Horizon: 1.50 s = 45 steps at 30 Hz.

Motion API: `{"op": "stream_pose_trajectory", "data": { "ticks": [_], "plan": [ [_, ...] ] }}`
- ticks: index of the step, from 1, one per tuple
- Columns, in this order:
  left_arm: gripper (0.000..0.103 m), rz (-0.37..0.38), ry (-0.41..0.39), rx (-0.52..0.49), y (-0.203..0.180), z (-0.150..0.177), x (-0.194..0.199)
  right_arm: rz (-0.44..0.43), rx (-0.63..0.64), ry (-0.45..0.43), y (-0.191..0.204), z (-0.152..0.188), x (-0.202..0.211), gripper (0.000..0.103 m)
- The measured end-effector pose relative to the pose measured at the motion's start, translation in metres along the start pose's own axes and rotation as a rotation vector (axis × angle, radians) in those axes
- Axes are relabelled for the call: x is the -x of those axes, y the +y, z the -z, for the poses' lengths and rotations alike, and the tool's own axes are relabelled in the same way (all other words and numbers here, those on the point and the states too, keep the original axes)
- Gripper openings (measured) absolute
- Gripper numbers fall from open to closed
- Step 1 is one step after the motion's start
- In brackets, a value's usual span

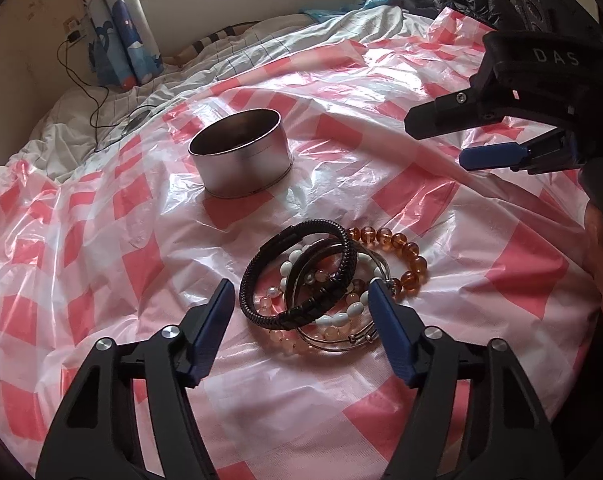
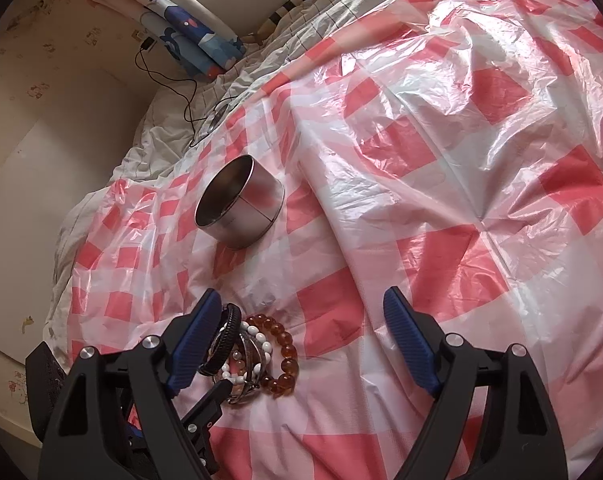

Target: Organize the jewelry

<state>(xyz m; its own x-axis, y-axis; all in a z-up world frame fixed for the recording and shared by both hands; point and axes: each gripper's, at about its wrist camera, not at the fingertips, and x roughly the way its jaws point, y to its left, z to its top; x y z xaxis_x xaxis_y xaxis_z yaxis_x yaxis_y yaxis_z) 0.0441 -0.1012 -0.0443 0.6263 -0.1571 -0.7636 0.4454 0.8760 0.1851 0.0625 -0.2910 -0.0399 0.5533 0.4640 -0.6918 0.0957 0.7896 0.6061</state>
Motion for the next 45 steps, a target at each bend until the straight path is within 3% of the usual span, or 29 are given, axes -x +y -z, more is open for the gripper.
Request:
{"op": "stream_pose_trajectory", "data": {
  "ticks": [3, 5, 9, 10, 12, 17, 18, 20, 23, 33, 37, 39, 41, 45],
  "plan": [
    [0.048, 0.027, 0.01, 0.002, 0.0, 0.001, -0.004, -0.004, -0.001, -0.003, 0.001, -0.001, 0.0, 0.081],
    [0.033, 0.045, 0.007, 0.019, 0.002, 0.001, -0.004, -0.007, 0.002, -0.004, 0.001, -0.001, 0.001, 0.082],
    [0.029, 0.036, -0.017, 0.057, 0.009, 0.001, 0.002, -0.017, 0.039, 0.004, 0.01, 0.001, -0.001, 0.082],
    [0.018, 0.039, -0.034, 0.075, 0.012, 0.0, 0.005, -0.015, 0.059, 0.007, 0.013, 0.002, -0.001, 0.082],
    [0.011, 0.037, -0.058, 0.14, 0.025, -0.001, 0.011, -0.026, 0.105, 0.028, 0.023, 0.005, -0.005, 0.082],
    [0.01, 0.07, -0.083, 0.285, 0.057, 0.002, 0.016, -0.072, 0.235, 0.127, 0.048, 0.019, -0.022, 0.079],
    [0.01, 0.078, -0.085, 0.308, 0.061, 0.002, 0.016, -0.066, 0.264, 0.13, 0.053, 0.022, -0.024, 0.074],
    [0.01, 0.093, -0.088, 0.338, 0.067, 0.003, 0.016, -0.062, 0.31, 0.146, 0.061, 0.027, -0.029, 0.05],
    [0.01, 0.1, -0.089, 0.363, 0.073, 0.004, 0.016, -0.025, 0.331, 0.181, 0.062, 0.032, -0.041, 0.036],
    [0.01, 0.103, -0.085, 0.381, 0.077, 0.006, 0.016, 0.062, 0.426, 0.192, 0.073, 0.04, -0.057, 0.031],
    [0.01, 0.102, -0.084, 0.383, 0.078, 0.006, 0.015, 0.088, 0.448, 0.188, 0.074, 0.042, -0.061, 0.01],
    [0.01, 0.103, -0.083, 0.383, 0.078, 0.006, 0.015, 0.075, 0.436, 0.186, 0.072, 0.041, -0.06, 0.009],
    [0.01, 0.1, -0.084, 0.386, 0.079, 0.006, 0.016, 0.045, 0.415, 0.169, 0.071, 0.038, -0.055, 0.001],
    [0.01, 0.097, -0.082, 0.39, 0.08, 0.007, 0.016, -0.008, 0.354, 0.169, 0.063, 0.032, -0.05, 0.001]
  ]
}}
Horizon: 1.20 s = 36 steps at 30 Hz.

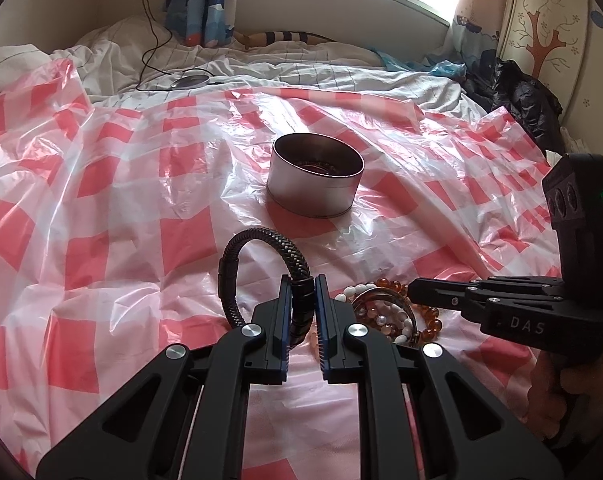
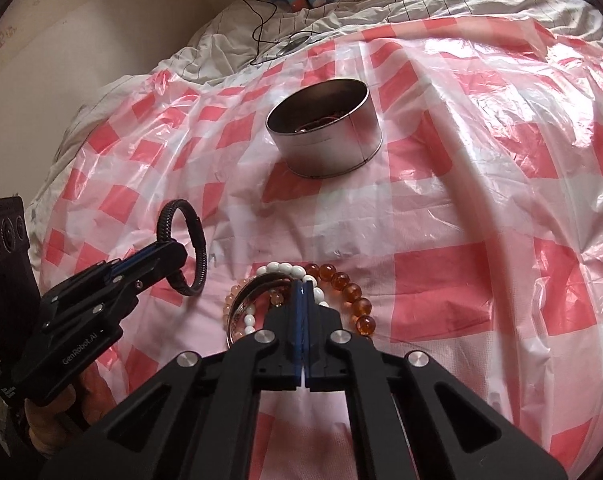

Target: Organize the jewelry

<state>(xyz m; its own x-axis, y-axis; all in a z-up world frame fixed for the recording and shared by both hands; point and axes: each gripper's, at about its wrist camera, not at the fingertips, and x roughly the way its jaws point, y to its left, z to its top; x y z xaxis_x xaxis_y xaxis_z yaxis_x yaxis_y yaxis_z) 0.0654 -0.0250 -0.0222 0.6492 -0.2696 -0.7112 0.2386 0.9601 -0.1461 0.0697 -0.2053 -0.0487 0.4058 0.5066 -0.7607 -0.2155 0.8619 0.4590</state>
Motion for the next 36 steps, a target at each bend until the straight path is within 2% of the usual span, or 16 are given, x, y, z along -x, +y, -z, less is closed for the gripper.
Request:
{"op": "stream_pose_trajectory", "data": {
  "ticks": [2, 6, 7, 8, 9, 10, 13, 15, 16, 17, 18, 20, 22, 30, 34, 36],
  "plan": [
    [0.01, 0.0, -0.001, 0.001, 0.0, 0.0, 0.0, -0.009, -0.012, 0.019, 0.0, 0.0, -0.003, 0.001],
    [0.01, 0.0, 0.0, -0.001, 0.0, 0.0, 0.0, 0.043, 0.017, 0.027, 0.006, 0.0, -0.008, 0.005],
    [0.01, 0.001, 0.0, 0.0, 0.0, 0.001, 0.0, 0.054, 0.024, 0.029, 0.007, 0.001, -0.009, 0.02],
    [0.01, 0.001, 0.001, 0.0, 0.0, 0.001, 0.0, 0.068, 0.032, 0.028, 0.008, 0.001, -0.01, 0.045],
    [0.01, 0.0, 0.0, 0.0, 0.0, 0.001, 0.0, 0.081, 0.042, 0.02, 0.01, 0.001, -0.01, 0.05],
    [0.01, 0.001, 0.0, 0.001, 0.0, 0.001, 0.0, 0.08, 0.049, 0.005, 0.012, 0.001, -0.008, 0.05],
    [0.01, 0.0, 0.001, 0.001, 0.0, 0.001, 0.0, 0.093, 0.073, -0.019, 0.015, 0.0, -0.006, 0.05],
    [0.01, 0.0, 0.001, 0.0, 0.0, 0.0, 0.0, 0.13, 0.095, -0.017, 0.016, -0.001, -0.009, 0.045],
    [0.01, 0.0, 0.001, 0.0, 0.0, 0.0, 0.0, 0.146, 0.11, -0.017, 0.018, -0.001, -0.011, 0.034],
    [0.01, 0.0, 0.001, 0.0, 0.0, 0.0, 0.0, 0.169, 0.133, -0.011, 0.02, -0.001, -0.014, 0.027],
    [0.01, 0.0, 0.001, 0.001, 0.0, 0.0, 0.0, 0.187, 0.152, -0.003, 0.022, 0.0, -0.017, 0.026],
    [0.01, 0.0, 0.002, 0.002, 0.0, 0.001, 0.0, 0.227, 0.198, 0.023, 0.027, 0.002, -0.026, 0.01],
    [0.01, -0.001, 0.003, 0.003, 0.0, 0.002, -0.002, 0.252, 0.229, 0.026, 0.031, 0.004, -0.028, 0.01],
    [0.01, 0.0, 0.002, 0.011, 0.003, 0.003, -0.002, 0.135, 0.119, -0.038, 0.017, -0.002, -0.007, 0.01],
    [0.01, 0.002, 0.002, 0.013, 0.003, 0.002, -0.001, 0.094, 0.043, 0.017, 0.004, -0.003, -0.015, 0.012],
    [0.01, 0.002, 0.003, 0.014, 0.003, 0.003, -0.001, 0.122, 0.046, 0.04, 0.004, -0.003, -0.021, 0.012]
  ]
}}
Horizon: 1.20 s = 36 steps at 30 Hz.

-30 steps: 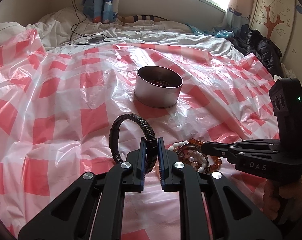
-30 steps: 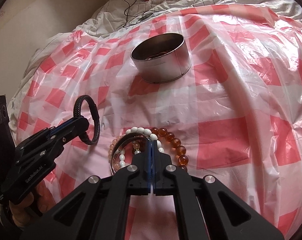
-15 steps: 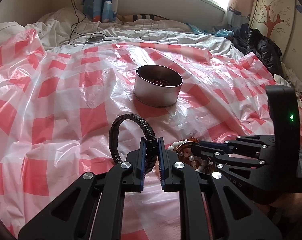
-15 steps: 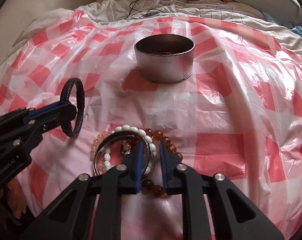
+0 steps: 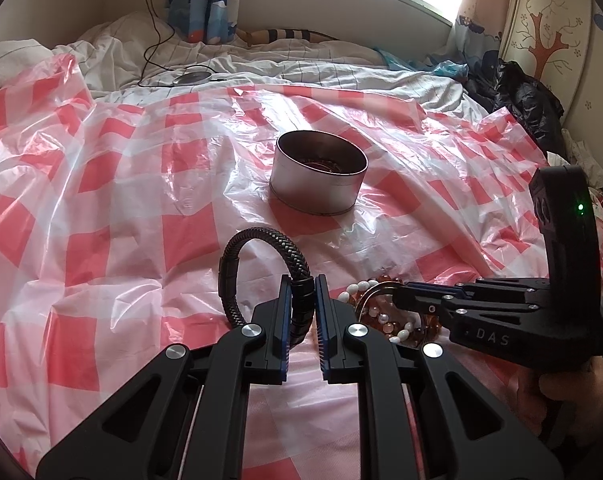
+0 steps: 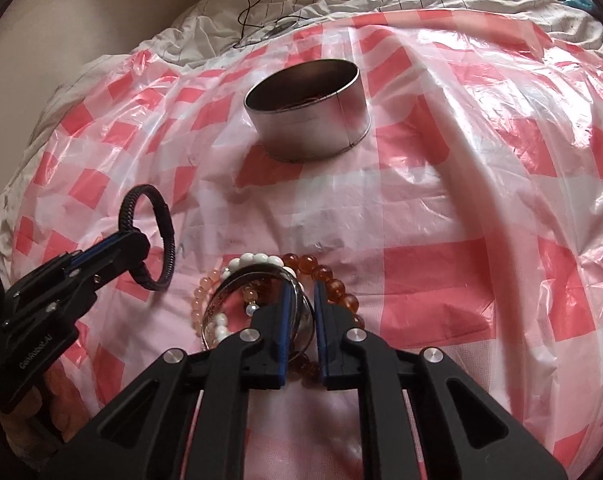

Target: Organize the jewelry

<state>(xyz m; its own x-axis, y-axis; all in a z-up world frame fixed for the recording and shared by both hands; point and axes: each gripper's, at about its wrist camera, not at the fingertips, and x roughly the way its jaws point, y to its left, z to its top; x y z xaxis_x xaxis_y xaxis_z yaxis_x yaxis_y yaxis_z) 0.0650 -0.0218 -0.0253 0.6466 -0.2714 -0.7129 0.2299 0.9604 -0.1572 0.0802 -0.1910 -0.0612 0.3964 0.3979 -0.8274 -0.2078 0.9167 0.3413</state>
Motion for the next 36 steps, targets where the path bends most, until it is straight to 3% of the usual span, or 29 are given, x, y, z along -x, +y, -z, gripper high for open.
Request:
{"op": "stream_pose_trajectory", "data": {
  "ticks": [9, 15, 17, 19, 20, 25, 27, 31, 36],
  "plan": [
    [0.01, 0.0, -0.001, 0.002, 0.0, -0.001, 0.0, 0.022, 0.052, -0.06, 0.01, 0.003, 0.011, 0.008],
    [0.01, -0.001, -0.001, 0.003, 0.001, -0.001, 0.001, -0.186, -0.038, -0.094, -0.002, -0.001, 0.025, 0.008],
    [0.01, -0.001, 0.0, 0.002, 0.001, -0.001, 0.001, -0.174, -0.043, -0.092, -0.002, -0.001, 0.025, 0.008],
    [0.01, -0.001, 0.0, 0.002, 0.001, -0.001, 0.001, -0.257, -0.083, -0.093, -0.006, -0.001, 0.028, 0.008],
    [0.01, -0.002, 0.0, 0.002, 0.001, -0.001, 0.001, -0.224, -0.071, -0.111, -0.005, -0.001, 0.032, 0.008],
    [0.01, 0.0, 0.0, 0.005, 0.001, 0.0, 0.001, -0.271, -0.101, -0.1, -0.01, -0.003, 0.033, 0.008],
    [0.01, 0.001, 0.0, 0.006, 0.001, 0.0, 0.001, -0.33, -0.132, -0.11, -0.014, -0.003, 0.036, 0.008],
    [0.01, 0.001, 0.001, 0.007, 0.001, 0.0, 0.001, -0.49, -0.154, -0.21, -0.017, -0.007, 0.058, 0.004],
    [0.01, 0.001, 0.002, 0.008, 0.002, 0.0, 0.0, -0.448, -0.2, -0.207, -0.027, -0.009, 0.057, 0.003]
  ]
}}
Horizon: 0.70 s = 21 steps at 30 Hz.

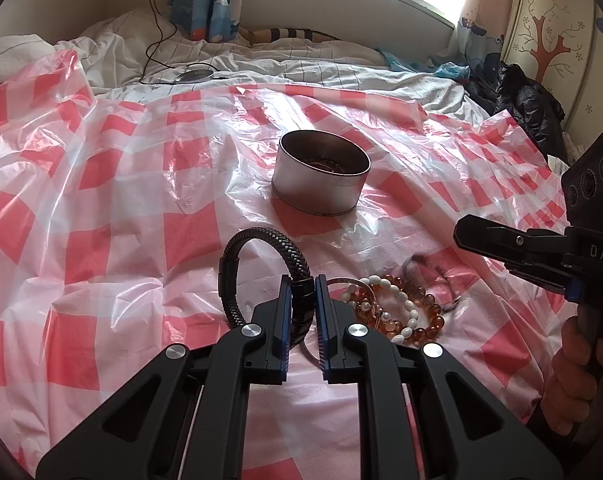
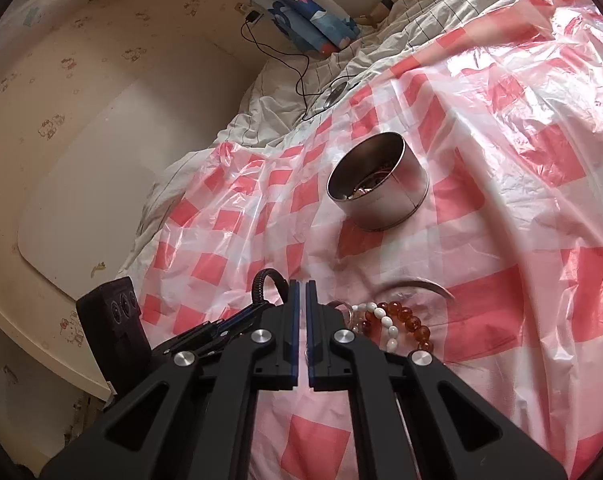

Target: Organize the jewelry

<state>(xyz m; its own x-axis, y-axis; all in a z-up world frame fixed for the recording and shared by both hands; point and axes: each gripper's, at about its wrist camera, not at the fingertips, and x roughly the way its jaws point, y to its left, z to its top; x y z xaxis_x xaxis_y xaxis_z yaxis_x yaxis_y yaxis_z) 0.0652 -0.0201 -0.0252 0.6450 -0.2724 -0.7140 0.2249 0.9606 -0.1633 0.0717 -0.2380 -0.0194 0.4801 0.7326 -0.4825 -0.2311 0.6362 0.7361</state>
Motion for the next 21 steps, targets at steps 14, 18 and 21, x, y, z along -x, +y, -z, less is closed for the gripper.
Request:
{"op": "stream_pose_trajectory", "data": {
  "ticks": [14, 18, 21],
  "plan": [
    [0.011, 0.001, 0.002, 0.003, 0.0, 0.0, -0.001, 0.587, 0.165, 0.068, -0.011, 0.013, -0.017, 0.053],
    [0.011, 0.001, 0.003, 0.001, 0.0, 0.001, 0.0, 0.68, 0.209, 0.103, -0.02, 0.013, -0.031, 0.053],
    [0.011, 0.001, 0.002, 0.004, 0.0, 0.0, 0.0, 0.801, 0.285, 0.138, -0.022, 0.016, -0.047, 0.033]
  ]
}}
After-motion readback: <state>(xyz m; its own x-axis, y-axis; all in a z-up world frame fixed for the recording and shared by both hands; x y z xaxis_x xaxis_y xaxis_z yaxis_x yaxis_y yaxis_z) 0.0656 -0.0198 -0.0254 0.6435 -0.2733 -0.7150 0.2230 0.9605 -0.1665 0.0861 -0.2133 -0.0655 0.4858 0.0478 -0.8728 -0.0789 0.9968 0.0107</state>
